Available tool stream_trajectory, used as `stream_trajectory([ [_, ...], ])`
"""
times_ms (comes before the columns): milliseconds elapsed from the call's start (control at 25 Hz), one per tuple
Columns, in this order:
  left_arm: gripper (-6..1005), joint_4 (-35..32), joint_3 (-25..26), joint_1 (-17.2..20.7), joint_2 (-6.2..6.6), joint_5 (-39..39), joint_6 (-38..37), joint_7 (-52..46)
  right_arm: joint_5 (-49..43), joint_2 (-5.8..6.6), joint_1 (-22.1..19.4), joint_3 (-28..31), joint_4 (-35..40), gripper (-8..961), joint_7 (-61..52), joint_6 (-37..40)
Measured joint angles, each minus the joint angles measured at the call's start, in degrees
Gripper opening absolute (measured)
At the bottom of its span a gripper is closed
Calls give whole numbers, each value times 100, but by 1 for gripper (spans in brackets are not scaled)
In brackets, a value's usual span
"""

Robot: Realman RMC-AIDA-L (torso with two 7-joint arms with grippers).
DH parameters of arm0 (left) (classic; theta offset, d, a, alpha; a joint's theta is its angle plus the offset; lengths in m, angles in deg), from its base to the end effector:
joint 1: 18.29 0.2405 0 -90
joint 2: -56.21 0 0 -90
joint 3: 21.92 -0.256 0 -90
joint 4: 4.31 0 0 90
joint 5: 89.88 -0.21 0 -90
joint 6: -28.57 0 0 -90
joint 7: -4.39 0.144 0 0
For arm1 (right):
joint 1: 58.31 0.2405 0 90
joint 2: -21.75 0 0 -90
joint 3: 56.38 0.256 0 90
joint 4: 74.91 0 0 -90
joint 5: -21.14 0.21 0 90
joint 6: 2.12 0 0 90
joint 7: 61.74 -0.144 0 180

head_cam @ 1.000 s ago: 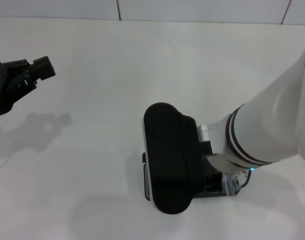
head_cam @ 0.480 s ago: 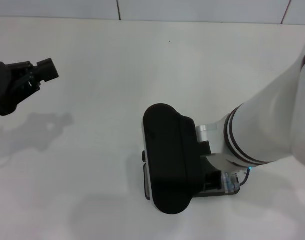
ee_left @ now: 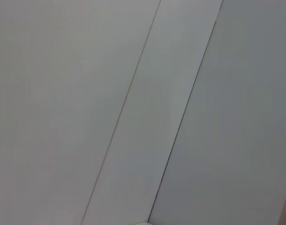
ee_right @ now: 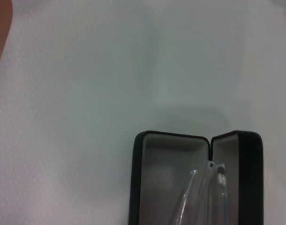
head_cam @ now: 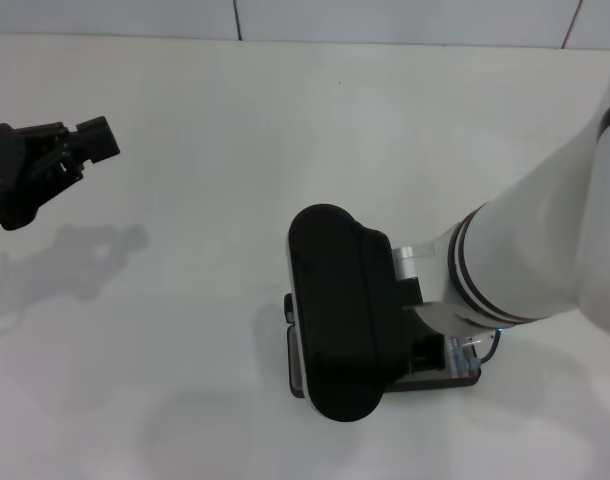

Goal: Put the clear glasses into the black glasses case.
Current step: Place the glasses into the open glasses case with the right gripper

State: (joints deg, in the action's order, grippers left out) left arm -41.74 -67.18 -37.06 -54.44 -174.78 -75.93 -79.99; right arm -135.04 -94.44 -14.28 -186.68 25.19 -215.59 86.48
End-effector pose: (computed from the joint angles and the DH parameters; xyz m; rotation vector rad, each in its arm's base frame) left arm -0.2789 0.2847 0.0880 -2.5125 -0.6547 -1.2210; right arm 0.0652 0.2582 -0.0884 -2.6988 -0.4359 -0.8821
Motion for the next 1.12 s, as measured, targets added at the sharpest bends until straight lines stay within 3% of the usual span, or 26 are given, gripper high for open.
stream_trajectory([
  [640, 95, 0, 0, 6, 0, 0, 0, 0, 0, 0, -1, -26, 23, 119, 5, -19],
  [1120, 95, -10, 0, 27, 27, 1, -7, 0, 85, 0, -175, 44, 615, 159, 14, 193],
])
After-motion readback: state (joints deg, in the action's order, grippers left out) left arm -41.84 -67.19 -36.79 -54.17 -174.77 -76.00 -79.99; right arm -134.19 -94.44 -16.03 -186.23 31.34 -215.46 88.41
